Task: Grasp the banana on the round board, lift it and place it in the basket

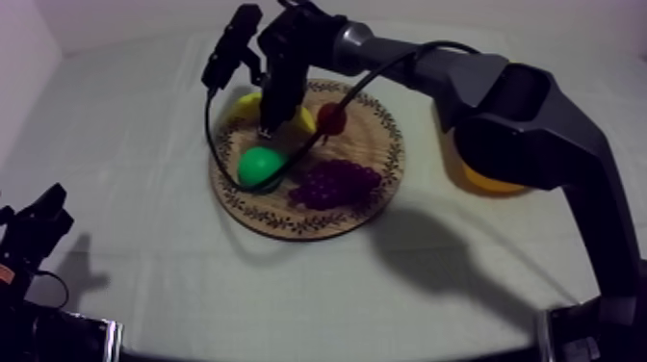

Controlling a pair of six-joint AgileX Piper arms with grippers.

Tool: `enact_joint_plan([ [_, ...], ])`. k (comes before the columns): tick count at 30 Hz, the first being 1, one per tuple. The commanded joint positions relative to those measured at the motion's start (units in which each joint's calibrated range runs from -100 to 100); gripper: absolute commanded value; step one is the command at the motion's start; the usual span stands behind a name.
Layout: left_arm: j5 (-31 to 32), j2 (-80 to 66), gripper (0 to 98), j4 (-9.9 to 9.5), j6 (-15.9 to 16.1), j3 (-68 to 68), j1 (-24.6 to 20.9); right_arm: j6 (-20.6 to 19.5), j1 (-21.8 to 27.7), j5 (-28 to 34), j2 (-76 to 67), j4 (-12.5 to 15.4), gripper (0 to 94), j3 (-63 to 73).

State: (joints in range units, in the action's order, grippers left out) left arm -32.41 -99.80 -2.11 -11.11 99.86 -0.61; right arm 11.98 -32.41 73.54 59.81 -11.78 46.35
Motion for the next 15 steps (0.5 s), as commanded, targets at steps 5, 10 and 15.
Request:
enact_joint_plan([
  [5, 0.00, -0.03, 0.1, -0.02, 0.00, 0.03, 0.00, -0.12, 0.38, 0.15, -8.73, 0.91, 16.7, -4.20],
  [10, 0.00, -0.03, 0.1, -0.02, 0.00, 0.03, 0.00, -0.19, 1.07, 0.16, -18.35, 1.52, 17.0, -9.76],
  [15, 0.00, -0.03, 0.1, -0.02, 0.00, 0.03, 0.00, -0.32, 2.55, 0.41, -28.66, 1.97, 17.1, -15.50],
])
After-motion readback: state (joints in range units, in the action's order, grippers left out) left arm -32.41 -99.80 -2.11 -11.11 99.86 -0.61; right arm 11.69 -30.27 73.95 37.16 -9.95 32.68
